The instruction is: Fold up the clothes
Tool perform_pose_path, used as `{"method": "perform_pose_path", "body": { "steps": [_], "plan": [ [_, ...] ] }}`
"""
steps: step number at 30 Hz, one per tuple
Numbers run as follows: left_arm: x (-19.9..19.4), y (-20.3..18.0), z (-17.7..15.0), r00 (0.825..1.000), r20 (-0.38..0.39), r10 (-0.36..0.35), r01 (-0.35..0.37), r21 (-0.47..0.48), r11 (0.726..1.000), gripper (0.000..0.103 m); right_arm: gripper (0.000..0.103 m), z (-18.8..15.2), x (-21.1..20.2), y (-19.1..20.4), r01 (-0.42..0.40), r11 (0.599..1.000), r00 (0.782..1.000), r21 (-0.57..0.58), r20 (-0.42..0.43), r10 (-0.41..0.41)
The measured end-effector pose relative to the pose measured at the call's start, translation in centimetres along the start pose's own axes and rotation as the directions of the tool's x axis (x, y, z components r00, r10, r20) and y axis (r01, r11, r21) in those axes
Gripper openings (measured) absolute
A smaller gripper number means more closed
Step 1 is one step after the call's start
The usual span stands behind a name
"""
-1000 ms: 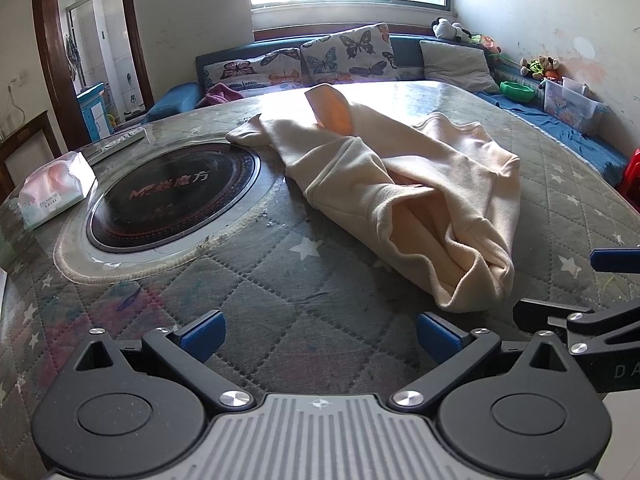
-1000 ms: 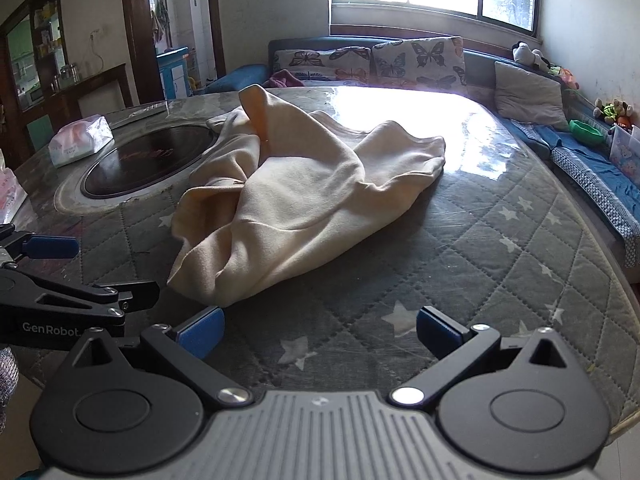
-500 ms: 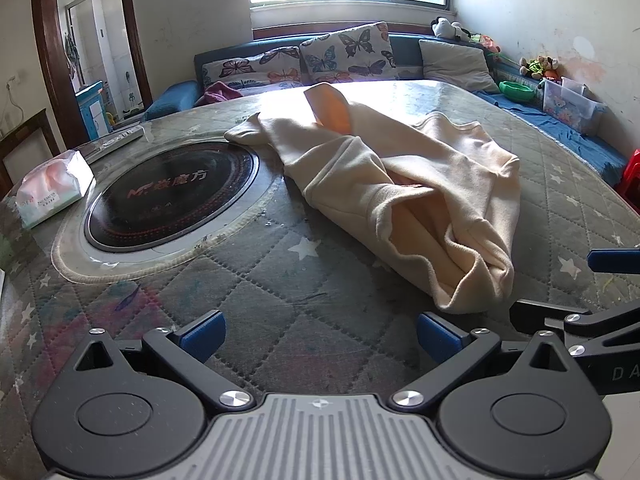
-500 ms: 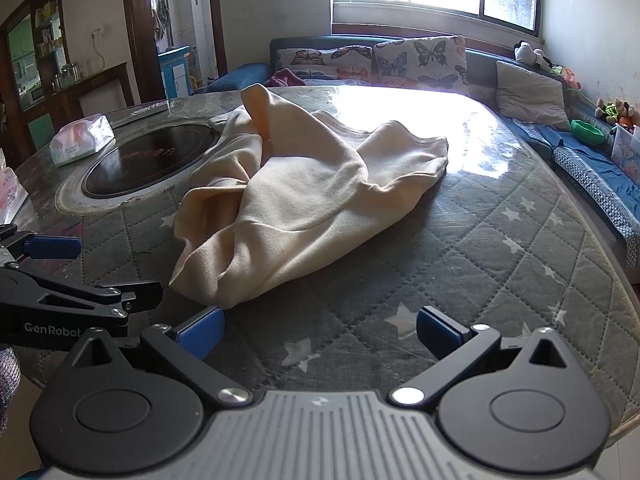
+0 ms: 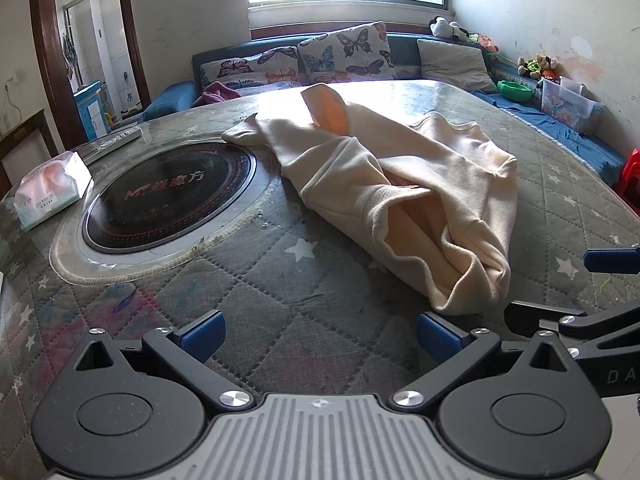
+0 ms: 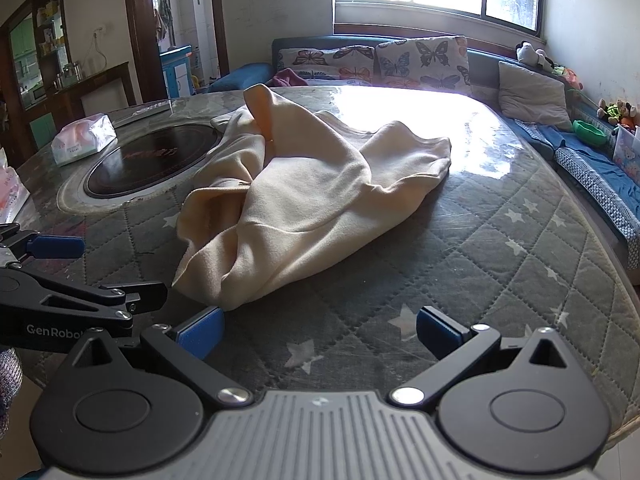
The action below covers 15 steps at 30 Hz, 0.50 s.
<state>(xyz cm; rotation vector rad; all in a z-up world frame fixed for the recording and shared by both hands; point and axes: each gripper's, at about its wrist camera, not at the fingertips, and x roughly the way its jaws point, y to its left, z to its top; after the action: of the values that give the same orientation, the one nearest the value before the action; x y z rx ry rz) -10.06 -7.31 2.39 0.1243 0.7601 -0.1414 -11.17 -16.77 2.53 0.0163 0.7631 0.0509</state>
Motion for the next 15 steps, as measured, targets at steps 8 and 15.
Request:
{"method": "perform_pose_path", "body": {
  "steps": [8, 15],
  "plan": [
    [0.07, 0.06, 0.12, 1.0, -0.002, -0.001, 0.001, -0.001, 1.0, 0.103, 0.103, 0.09, 0.09, -0.03, -0.005, 1.0, 1.0, 0.003, -0.002, 0.005],
    [0.23, 0.21, 0.34, 1.0, -0.004, -0.003, 0.003, -0.003, 1.0, 0.103, 0.103, 0.23, 0.25, 0.08, -0.015, 1.0, 1.0, -0.001, -0.006, 0.015]
  ]
}}
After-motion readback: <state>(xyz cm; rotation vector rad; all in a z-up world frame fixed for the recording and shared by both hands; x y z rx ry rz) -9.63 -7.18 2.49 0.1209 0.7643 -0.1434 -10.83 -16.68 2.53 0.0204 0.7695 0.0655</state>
